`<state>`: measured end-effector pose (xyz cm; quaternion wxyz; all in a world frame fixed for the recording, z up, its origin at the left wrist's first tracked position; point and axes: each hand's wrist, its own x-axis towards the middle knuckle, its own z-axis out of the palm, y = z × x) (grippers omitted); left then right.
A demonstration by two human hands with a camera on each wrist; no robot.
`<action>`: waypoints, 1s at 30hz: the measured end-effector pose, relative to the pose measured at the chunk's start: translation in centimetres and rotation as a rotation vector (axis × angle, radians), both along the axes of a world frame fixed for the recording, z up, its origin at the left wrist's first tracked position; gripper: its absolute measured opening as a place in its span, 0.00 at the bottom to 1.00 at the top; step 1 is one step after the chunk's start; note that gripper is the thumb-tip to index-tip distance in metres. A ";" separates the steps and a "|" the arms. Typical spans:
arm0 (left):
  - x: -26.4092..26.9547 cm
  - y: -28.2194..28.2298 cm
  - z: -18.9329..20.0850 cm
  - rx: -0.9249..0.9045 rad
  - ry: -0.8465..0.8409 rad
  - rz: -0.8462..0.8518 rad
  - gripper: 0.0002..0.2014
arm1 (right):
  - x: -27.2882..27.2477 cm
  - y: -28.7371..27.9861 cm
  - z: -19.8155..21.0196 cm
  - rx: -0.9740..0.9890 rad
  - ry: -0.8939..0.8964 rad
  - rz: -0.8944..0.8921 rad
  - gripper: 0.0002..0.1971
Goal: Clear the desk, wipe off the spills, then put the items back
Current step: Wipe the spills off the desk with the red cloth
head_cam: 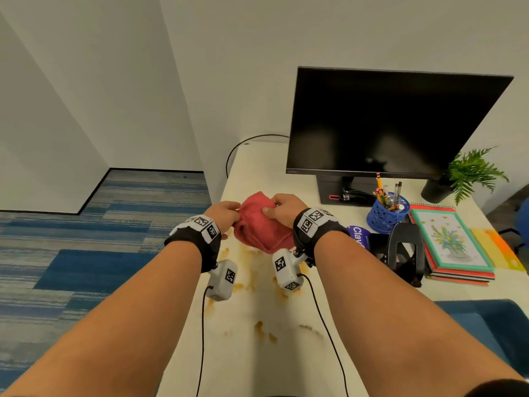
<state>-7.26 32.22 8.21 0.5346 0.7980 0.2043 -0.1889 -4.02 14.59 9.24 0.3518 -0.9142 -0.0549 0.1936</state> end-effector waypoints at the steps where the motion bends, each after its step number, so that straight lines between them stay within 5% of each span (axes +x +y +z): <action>1: 0.2 0.9 -0.3 0.067 -0.007 -0.019 0.26 | 0.2 0.6 0.1 -0.022 -0.001 -0.020 0.15; 17: 3.9 7.5 -9.3 0.502 0.219 -0.326 0.26 | 2.3 0.0 -3.1 -0.309 0.128 -0.429 0.14; 23: 4.9 7.7 -10.9 0.606 0.293 -0.328 0.23 | 5.5 -0.3 -3.1 -0.304 0.007 -0.415 0.11; 30: 5.8 8.5 -12.5 0.603 0.354 -0.366 0.16 | 8.3 0.9 -7.3 -0.434 0.183 -0.257 0.21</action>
